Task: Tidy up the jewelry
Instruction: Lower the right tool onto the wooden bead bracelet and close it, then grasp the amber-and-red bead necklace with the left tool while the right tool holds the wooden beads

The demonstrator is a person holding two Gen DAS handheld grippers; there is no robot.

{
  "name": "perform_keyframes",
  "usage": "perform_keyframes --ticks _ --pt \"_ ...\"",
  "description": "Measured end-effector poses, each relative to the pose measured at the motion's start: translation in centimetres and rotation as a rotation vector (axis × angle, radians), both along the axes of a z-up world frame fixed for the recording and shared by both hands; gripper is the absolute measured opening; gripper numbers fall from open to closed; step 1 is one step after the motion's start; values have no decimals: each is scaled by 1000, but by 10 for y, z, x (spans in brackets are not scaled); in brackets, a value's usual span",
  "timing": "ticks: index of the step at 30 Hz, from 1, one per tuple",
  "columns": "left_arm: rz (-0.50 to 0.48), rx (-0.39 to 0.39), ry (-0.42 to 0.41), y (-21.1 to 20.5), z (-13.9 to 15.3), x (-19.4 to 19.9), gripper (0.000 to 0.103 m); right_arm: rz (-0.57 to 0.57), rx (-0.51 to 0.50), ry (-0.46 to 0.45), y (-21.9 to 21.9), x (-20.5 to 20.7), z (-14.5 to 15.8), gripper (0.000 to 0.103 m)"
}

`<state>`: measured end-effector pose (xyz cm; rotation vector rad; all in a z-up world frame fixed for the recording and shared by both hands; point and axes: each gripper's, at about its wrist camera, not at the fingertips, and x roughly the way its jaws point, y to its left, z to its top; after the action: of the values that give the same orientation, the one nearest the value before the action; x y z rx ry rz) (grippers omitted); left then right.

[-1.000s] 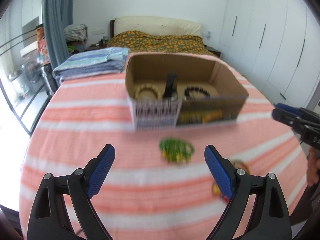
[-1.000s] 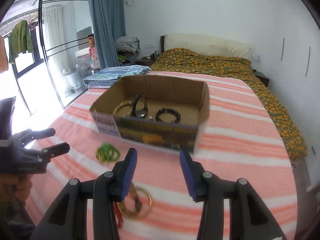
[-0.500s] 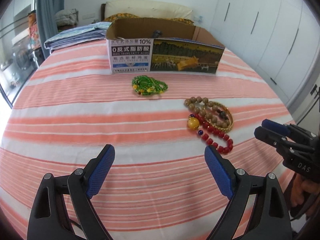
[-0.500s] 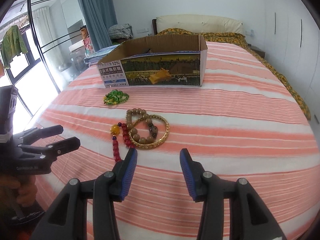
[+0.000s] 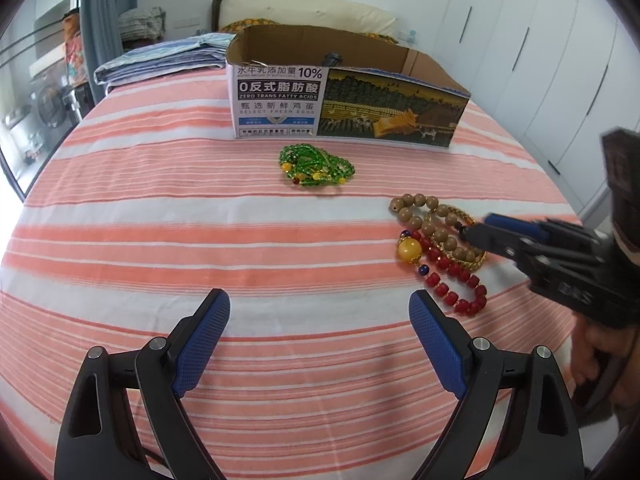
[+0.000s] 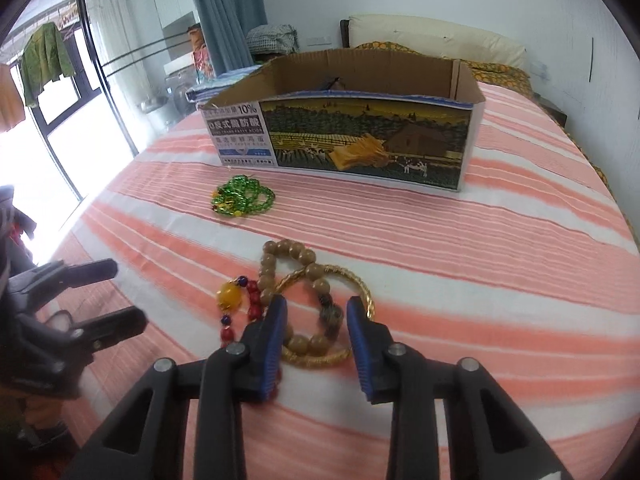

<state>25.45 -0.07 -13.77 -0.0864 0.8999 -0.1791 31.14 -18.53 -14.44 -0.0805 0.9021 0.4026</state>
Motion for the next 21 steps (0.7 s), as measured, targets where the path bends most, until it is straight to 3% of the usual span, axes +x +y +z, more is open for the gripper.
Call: perform_keyframes --ticks 2,10,12,15,18,21 --pt "-1 -3 1 0 0 1 92 6 -29 33 2 11 -8 19" --pt "-35 -40 6 -10 1 12 92 87 -134 14 13 8 -10 19" --pt "-65 -23 2 -20 1 20 92 77 -137 10 14 7 -10 14" --pt "-103 28 -3 -35 -2 31 92 40 -44 -6 4 5 0 14" --pt "-124 55 10 -44 -9 42 92 -14 74 -53 -15 -2 27 14" --pt "-137 73 32 -51 -16 49 83 -54 137 -114 -33 -11 60 14"
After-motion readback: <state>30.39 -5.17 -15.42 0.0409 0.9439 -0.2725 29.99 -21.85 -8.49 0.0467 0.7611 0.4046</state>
